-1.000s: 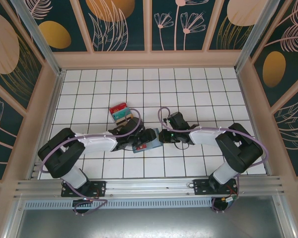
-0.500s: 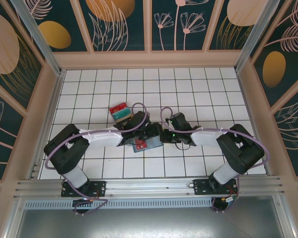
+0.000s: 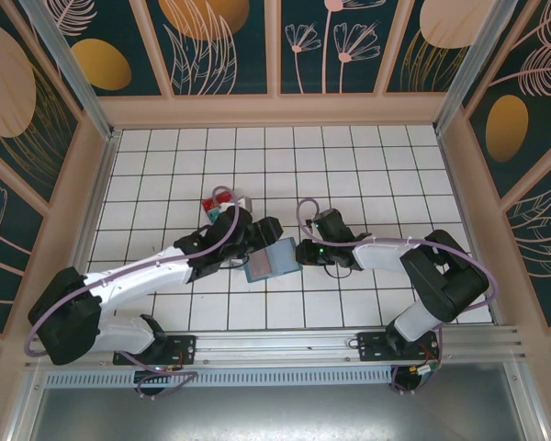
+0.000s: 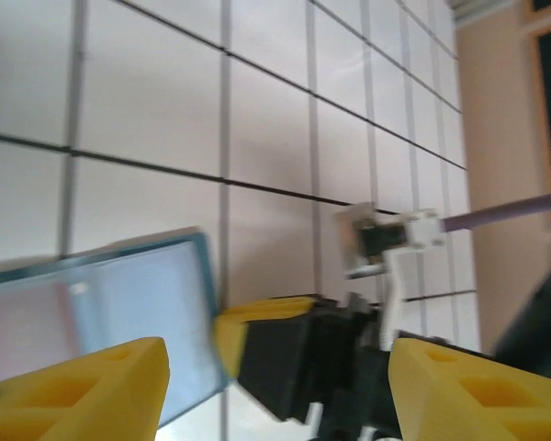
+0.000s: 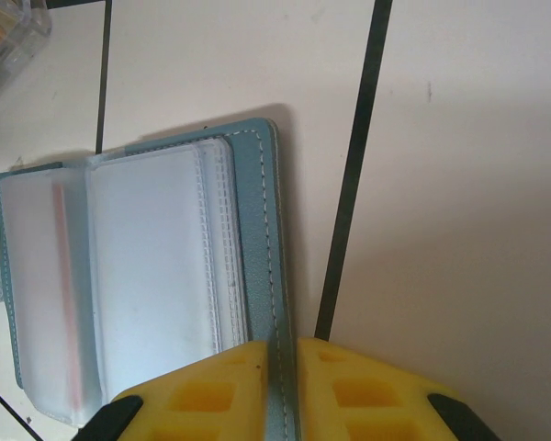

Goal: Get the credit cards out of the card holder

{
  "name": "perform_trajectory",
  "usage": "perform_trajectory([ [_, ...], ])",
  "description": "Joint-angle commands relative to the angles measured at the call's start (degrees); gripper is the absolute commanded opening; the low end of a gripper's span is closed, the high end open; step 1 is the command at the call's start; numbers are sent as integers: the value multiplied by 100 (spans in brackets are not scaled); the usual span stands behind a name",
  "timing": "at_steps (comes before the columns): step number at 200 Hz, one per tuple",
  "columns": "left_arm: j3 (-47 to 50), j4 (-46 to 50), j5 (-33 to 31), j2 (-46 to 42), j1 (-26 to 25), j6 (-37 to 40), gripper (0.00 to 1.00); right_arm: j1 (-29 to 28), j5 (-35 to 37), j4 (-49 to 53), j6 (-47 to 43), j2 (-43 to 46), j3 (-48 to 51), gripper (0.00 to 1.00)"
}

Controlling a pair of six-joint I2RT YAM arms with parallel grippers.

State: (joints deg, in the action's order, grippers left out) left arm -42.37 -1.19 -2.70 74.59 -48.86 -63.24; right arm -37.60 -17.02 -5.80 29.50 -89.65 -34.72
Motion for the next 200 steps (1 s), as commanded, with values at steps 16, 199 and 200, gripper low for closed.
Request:
perform_trajectory([
  [16, 765, 710, -529, -421, 187, -416, 65, -2, -214, 147, 4, -88, -33, 17],
  [199, 994, -429, 689, 721, 225, -272, 59, -45, -232, 110, 73, -53, 16, 17],
  [200, 994, -436, 690, 722, 226, -270, 59, -45, -232, 103, 74, -53, 17, 17],
])
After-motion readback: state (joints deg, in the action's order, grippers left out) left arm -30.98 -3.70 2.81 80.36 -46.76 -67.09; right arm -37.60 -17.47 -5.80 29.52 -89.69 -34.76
